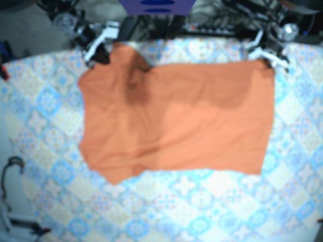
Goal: Fold the T-shirt properly
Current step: 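Adjust the grip on the shoulder corners with both grippers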
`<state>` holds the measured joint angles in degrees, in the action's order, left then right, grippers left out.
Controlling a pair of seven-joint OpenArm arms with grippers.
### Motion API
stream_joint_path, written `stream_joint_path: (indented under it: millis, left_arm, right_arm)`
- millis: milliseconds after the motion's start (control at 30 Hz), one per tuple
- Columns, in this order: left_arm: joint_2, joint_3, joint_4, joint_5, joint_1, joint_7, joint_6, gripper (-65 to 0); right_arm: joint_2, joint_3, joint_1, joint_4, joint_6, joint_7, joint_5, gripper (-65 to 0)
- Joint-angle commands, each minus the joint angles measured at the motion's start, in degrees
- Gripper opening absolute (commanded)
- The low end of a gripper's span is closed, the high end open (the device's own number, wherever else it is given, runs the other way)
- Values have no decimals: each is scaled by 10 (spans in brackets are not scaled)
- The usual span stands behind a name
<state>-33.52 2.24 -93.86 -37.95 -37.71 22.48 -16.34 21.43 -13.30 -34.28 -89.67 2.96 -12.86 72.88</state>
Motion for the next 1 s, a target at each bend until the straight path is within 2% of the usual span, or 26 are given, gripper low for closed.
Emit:
stream_joint_path:
  millis: [0, 333, 633, 733, 967]
  left_arm:
    - [-10, -6, -6, -3, 0, -1, 8, -344]
    - [-10, -4, 27, -3, 23, -1, 8, -344]
    - [-11, -4, 25, -3, -23, -4, 8, -344]
    - [-28, -4, 14, 3, -37, -5, 8, -344]
    - [-27, -5, 15, 3, -8, -3, 8, -345]
  right_arm:
    - [5, 2, -2, -7, -8, -5, -7, -623]
    - [5, 2, -3, -7, -8, -5, -7, -623]
    - [4, 2, -3, -7, -8, -5, -7, -623]
    - [4, 2, -3, -7, -8, -5, -7, -623]
    - [4, 2, -3, -7, -8, -5, -7, -623]
